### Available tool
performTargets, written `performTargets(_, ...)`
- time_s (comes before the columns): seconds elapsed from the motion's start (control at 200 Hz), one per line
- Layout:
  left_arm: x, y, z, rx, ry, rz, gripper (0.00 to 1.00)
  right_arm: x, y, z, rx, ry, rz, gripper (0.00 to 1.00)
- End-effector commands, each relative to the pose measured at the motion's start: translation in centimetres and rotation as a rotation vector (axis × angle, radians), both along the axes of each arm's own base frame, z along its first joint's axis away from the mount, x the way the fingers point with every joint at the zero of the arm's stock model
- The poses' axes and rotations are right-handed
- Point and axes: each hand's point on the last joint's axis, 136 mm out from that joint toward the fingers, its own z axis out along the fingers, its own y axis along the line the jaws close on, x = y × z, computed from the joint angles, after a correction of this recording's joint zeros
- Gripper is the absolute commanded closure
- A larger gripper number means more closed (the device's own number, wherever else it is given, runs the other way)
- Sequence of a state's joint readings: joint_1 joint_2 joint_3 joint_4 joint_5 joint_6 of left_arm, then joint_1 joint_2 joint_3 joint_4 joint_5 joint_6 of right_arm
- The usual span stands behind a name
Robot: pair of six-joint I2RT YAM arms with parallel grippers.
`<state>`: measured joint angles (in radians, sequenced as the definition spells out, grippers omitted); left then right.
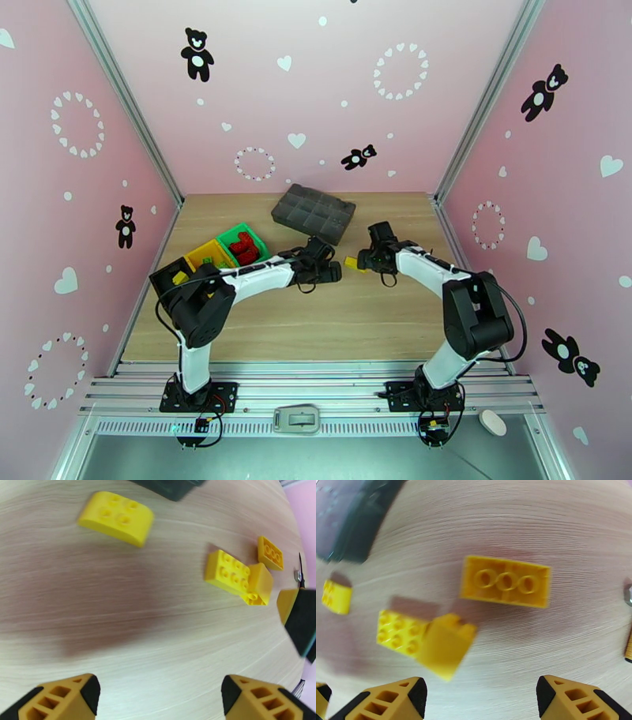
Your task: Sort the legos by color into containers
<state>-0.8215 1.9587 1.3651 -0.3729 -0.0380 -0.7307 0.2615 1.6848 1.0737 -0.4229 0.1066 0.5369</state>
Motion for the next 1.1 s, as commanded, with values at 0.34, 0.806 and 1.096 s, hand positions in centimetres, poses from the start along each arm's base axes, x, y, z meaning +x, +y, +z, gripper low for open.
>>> performTargets(0.34, 0.7, 0.4, 1.5, -0.004, -0.043, 0.017, 0.12, 2.2, 4.1, -1.2, 0.128, 0.031, 0.119, 0.25)
performTargets(0.806, 0.3, 2.5, 1.6, 0.0, -0.044, 0.055, 0.12, 2.2, 6.0, -2.2, 0.069, 0.073, 0.218, 0.25)
performTargets(1.096, 0.6, 3.8, 2.7, -0.009, -0.06, 0.079, 0.11, -0.7, 8.2, -1.7, 0.055, 0.089, 0.273, 0.27)
